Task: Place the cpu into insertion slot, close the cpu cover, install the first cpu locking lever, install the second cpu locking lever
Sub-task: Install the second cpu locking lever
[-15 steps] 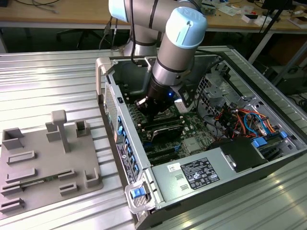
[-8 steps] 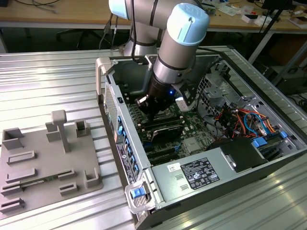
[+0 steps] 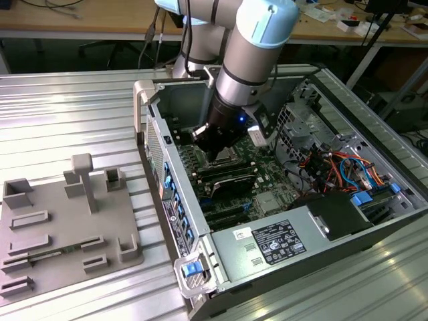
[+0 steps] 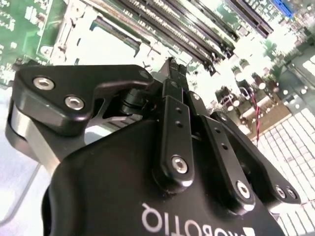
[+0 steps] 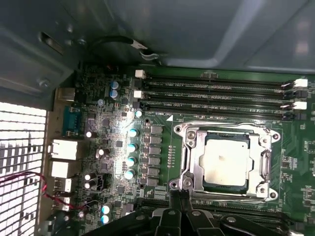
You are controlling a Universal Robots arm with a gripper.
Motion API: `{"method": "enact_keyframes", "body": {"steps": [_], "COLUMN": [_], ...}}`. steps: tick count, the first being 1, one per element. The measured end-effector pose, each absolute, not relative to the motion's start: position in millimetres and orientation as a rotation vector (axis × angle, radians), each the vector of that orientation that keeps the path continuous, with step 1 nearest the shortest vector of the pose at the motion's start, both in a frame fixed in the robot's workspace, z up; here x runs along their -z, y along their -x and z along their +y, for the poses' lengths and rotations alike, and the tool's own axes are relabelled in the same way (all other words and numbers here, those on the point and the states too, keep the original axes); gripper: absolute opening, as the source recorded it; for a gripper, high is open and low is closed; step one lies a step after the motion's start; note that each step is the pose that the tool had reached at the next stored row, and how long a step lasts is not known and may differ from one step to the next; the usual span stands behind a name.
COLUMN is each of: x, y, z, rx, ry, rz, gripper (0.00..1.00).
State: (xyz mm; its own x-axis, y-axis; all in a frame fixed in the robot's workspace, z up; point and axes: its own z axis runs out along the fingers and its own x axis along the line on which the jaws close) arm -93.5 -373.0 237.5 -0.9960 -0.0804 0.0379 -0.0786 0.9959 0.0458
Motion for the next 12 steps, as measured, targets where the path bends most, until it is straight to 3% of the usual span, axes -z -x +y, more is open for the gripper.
{"method": "enact_keyframes", "body": {"steps": [12], "x": [-245.6], "y": [93.5], "z": [-363.9], "rx": [0.069], "ry": [-0.124], "rz": [-3.102], "gripper": [0.11]}}
